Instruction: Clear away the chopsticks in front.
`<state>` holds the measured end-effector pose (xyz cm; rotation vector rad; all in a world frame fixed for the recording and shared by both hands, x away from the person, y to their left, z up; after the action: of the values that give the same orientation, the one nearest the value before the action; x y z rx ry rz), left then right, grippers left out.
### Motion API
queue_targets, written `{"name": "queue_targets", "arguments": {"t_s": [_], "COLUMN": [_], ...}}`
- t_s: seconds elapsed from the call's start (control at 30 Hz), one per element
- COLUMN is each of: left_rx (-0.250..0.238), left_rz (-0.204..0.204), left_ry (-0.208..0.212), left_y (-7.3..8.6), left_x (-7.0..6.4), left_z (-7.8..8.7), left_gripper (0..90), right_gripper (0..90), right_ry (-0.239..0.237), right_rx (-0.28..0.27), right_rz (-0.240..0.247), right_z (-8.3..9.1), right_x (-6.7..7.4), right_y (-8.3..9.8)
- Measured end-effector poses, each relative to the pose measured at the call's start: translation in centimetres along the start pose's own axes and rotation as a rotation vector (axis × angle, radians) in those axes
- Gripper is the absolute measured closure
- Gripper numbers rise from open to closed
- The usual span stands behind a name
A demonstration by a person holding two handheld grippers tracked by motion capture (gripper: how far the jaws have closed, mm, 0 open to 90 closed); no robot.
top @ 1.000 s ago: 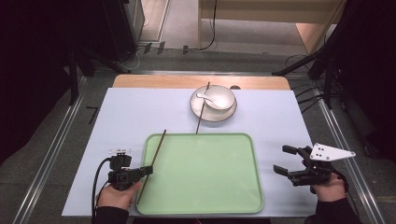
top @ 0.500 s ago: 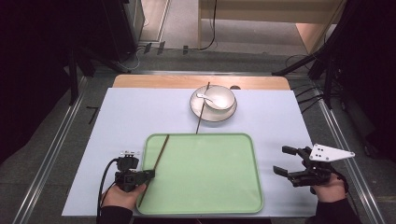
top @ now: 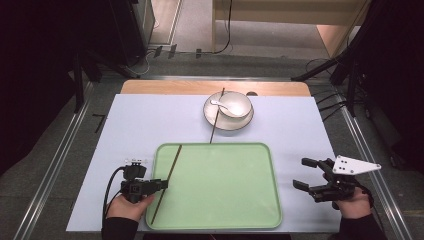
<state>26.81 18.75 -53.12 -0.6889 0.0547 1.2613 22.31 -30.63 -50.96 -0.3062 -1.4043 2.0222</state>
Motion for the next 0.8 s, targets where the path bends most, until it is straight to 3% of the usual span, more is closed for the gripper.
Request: {"name": "queue_targets", "arguments": {"t_s": [0.1, 0.17, 0.33, 0.43, 0.57, 0.8], "left_rx": [-0.022, -0.035, -0.078, -0.099, -0.095, -0.085], "left_rz": [-0.023, -0.042, -0.121, -0.164, -0.185, -0.202], "left_ry": [0.016, 0.040, 0.070, 0.082, 0.105, 0.108], "left_y": [-0.5, -0.7, -1.6, -2.5, -4.0, -6.6], "left_x": [-0.2, -0.3, -0.9, -1.4, -1.7, -1.8], "left_z": [0.4, 0.5, 0.8, 1.1, 1.6, 1.1], "left_gripper": [50.7, 48.9, 35.4, 32.6, 30.4, 30.0], "right_gripper": [16.3, 16.3, 16.2, 16.2, 16.2, 16.3], "right_ry": [-0.009, -0.012, -0.005, -0.003, -0.003, -0.012], "right_rx": [0.000, 0.002, 0.013, 0.008, 0.010, 0.014], "right_rz": [-0.003, -0.003, -0.009, -0.013, -0.023, -0.023], "right_z": [-0.1, -0.1, 0.0, 0.0, -0.1, -0.2], "right_x": [0.1, 0.2, 0.3, 0.3, 0.2, 0.1], "right_y": [0.0, 0.0, 0.2, 0.1, 0.2, 0.3]}}
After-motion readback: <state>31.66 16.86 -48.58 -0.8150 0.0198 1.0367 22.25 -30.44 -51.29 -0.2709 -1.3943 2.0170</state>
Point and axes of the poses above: each handheld gripper's, and its own axes: z roughly backward along the jaws, y roughly out of its underside, x roughly to its left, the point moved 4 cm from there along -z, roughly forward along the jaws, and after that the axes turned 1 degree about -x, right-handed, at the moved point
